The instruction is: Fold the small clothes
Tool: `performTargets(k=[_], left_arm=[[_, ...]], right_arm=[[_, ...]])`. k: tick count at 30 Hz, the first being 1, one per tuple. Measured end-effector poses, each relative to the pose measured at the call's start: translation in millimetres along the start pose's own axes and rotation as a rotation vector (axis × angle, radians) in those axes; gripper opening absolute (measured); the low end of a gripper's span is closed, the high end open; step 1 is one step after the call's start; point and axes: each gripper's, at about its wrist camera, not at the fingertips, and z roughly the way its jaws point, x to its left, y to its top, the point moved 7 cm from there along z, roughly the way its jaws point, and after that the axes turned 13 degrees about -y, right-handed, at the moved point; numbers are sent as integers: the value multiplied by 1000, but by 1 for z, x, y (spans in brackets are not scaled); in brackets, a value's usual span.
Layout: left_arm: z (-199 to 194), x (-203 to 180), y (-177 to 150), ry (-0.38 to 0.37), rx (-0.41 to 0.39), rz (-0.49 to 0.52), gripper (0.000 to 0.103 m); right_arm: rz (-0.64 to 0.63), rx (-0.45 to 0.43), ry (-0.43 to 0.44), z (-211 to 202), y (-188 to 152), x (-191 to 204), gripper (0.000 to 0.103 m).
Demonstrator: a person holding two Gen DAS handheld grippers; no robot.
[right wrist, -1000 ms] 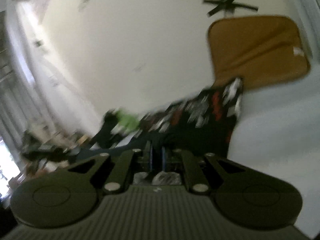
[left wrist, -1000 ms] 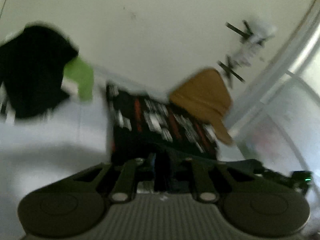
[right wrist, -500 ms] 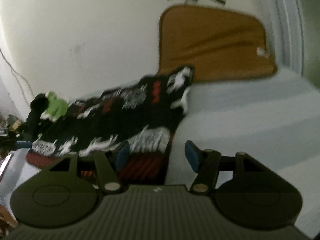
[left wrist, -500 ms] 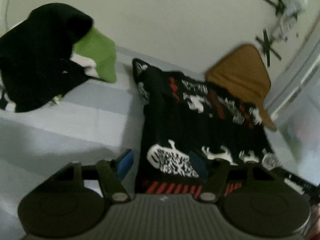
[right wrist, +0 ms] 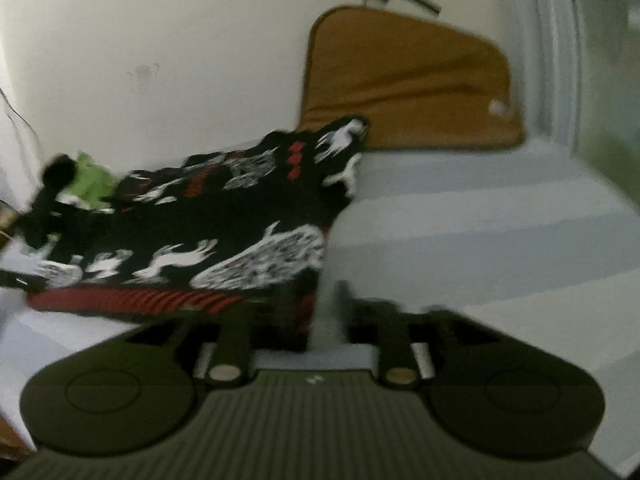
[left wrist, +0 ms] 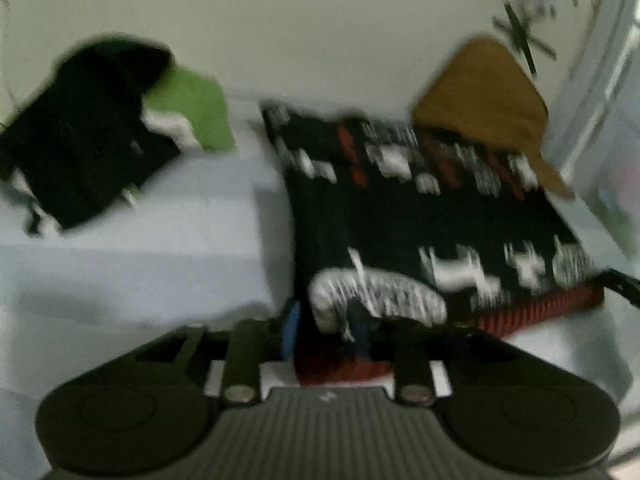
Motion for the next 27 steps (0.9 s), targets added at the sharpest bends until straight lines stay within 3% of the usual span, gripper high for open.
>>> performTargets(k=[3,7,12,15,17,22,27], left_arm=[[-20,-6,29,22,-144,35,47],[0,-31,56,-25,-192,126,54],[65,-39,49,37,-108,243,55],[91,-24,31,52,-34,212,55],[92,-20,22,35,-74,231,56],[87,-17,22,-28,-78,201,68],[88,-23,21,-56,-60,219,82]], right_arm=[[-1,-109,-34,-14,24,0,53],[0,-170,46,-9,51,31,61],[-84,-178,91,34,57,84,72],[-120,-93,57,66,42,85,71],[-91,-11,19,85,26,68,67],[19,-52,73,61,14,33,61],[-11,-71,19,56,11,36,63]])
